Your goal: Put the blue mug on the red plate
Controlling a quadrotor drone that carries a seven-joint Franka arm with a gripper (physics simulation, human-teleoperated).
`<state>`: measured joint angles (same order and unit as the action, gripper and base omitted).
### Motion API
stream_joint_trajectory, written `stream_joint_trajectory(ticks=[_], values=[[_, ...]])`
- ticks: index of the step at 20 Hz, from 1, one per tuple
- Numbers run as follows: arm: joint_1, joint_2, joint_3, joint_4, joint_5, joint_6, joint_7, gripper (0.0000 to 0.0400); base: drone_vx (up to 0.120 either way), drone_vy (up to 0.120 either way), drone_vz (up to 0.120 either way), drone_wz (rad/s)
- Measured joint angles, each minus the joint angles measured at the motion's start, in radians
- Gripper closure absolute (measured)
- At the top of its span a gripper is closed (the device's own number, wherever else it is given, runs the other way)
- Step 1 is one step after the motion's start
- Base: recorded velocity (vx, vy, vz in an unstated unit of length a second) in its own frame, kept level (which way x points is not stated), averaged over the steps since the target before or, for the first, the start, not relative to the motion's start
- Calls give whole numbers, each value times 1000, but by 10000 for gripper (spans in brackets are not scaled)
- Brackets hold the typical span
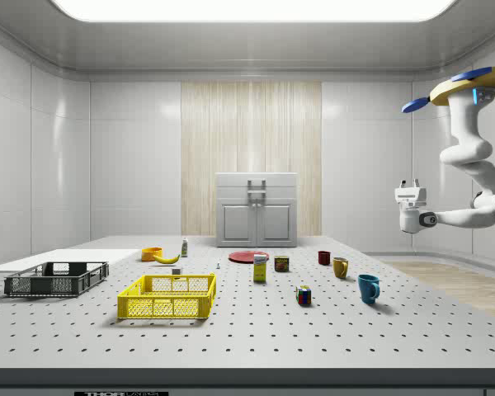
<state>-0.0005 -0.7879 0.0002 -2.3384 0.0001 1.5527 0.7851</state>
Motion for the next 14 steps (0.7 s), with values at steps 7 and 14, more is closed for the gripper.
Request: stream_joint_trajectory(ticks=[7,14], values=[[-3,33,2,149,1,-111,-2,0,0,0,0,0],[-5,73,3,258,2,-174,-2,0,120,120,0,0]])
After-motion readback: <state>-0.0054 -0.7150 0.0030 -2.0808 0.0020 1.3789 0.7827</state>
